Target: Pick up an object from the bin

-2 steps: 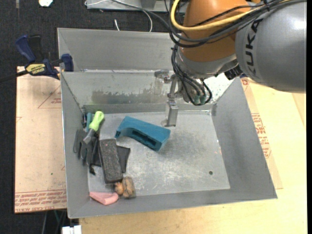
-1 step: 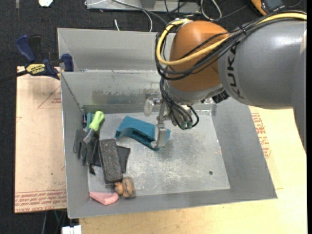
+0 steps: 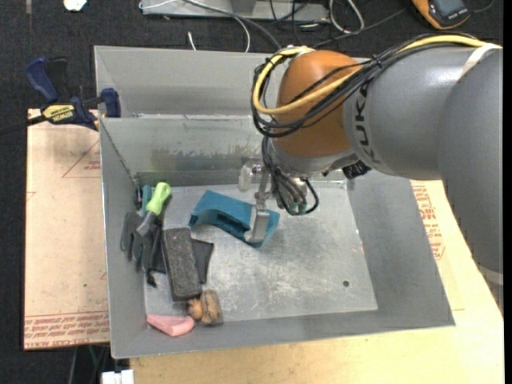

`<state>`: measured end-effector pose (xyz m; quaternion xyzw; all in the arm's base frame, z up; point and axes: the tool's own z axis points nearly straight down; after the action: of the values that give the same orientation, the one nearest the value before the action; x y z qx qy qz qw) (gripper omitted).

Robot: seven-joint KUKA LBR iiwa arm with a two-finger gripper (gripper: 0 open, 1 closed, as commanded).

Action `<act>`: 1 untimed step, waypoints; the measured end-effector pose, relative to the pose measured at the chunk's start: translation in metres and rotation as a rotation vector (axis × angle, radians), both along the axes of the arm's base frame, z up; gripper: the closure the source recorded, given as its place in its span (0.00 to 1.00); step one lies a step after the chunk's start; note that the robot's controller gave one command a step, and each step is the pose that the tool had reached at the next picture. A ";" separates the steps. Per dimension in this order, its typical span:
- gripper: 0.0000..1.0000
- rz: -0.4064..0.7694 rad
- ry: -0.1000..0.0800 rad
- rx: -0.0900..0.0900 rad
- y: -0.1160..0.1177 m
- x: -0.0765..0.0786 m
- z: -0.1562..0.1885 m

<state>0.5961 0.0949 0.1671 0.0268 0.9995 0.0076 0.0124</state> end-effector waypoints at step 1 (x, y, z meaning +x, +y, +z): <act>0.00 0.012 -0.001 0.001 0.013 -0.001 -0.046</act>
Offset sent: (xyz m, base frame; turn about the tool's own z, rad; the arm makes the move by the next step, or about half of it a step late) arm 0.0185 -0.0276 -0.0971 0.0760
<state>0.5954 0.1079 0.1211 0.0209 0.9997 0.0084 0.0129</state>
